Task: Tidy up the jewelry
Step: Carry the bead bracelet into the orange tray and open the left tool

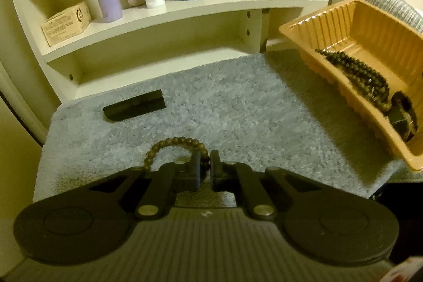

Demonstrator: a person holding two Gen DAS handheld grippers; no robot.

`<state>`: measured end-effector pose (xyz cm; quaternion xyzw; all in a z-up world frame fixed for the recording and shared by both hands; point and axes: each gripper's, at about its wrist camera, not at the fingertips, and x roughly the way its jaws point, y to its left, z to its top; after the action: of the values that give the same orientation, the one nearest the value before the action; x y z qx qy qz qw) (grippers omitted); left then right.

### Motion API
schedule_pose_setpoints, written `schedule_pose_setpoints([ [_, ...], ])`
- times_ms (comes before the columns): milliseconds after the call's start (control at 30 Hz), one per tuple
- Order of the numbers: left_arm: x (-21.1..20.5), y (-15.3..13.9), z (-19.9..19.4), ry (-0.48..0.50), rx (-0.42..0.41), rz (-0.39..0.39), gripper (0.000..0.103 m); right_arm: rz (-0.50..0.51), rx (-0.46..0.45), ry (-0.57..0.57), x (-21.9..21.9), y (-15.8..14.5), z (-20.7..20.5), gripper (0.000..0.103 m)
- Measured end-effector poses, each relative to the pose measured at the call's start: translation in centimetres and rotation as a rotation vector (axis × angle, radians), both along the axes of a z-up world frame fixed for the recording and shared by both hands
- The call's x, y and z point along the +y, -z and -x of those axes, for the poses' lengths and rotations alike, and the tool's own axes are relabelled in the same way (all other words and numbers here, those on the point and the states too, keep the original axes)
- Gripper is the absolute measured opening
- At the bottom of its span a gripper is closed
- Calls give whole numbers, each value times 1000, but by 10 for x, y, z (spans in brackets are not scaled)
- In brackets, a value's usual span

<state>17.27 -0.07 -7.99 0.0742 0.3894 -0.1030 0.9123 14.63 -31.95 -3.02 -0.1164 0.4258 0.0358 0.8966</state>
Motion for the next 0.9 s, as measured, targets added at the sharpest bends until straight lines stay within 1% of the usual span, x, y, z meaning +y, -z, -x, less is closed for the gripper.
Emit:
schedule_pose_setpoints([
  [467, -7, -22, 4, 19, -34, 53, 6, 0, 0, 0, 0, 0, 0, 5],
  [900, -28, -52, 5, 71, -77, 155, 6, -2, 0, 1, 0, -1, 0, 5],
])
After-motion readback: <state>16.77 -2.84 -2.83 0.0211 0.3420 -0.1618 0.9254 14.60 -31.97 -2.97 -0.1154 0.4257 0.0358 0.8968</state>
